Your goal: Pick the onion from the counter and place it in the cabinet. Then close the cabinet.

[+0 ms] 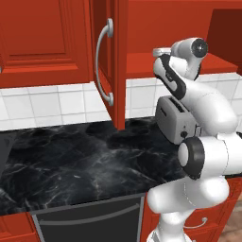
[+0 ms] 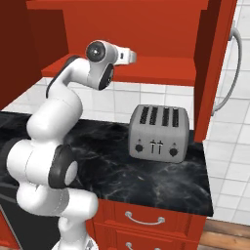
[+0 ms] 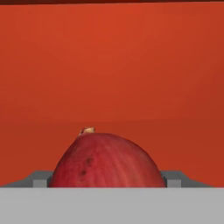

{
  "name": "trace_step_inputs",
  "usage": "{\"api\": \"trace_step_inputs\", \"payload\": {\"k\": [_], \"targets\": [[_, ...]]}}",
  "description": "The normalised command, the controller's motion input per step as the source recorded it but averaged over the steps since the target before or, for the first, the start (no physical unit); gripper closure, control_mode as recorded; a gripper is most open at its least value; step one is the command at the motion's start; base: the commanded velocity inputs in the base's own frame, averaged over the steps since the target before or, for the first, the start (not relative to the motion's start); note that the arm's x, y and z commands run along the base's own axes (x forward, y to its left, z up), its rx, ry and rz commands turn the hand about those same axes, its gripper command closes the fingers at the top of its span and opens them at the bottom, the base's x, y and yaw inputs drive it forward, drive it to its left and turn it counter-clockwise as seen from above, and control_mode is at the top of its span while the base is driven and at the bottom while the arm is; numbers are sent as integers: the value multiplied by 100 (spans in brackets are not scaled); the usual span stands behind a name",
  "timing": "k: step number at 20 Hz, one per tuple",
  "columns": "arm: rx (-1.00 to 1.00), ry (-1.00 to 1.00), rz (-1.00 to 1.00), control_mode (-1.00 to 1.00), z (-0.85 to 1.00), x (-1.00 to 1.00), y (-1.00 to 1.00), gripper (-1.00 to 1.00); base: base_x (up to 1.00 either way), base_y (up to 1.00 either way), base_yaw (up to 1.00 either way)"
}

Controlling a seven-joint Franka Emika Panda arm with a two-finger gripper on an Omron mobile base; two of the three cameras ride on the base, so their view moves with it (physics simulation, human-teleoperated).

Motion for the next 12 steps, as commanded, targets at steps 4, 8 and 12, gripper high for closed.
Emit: {"api": "trace_step_inputs", "payload": {"k": [4,8,12], "targets": [[0,0,0,-100,0,61,1,100,0,0,0],[0,0,0,-100,-1,49,0,100,0,0,0],[0,0,0,-100,-14,30,4,-100,0,0,0]]}}
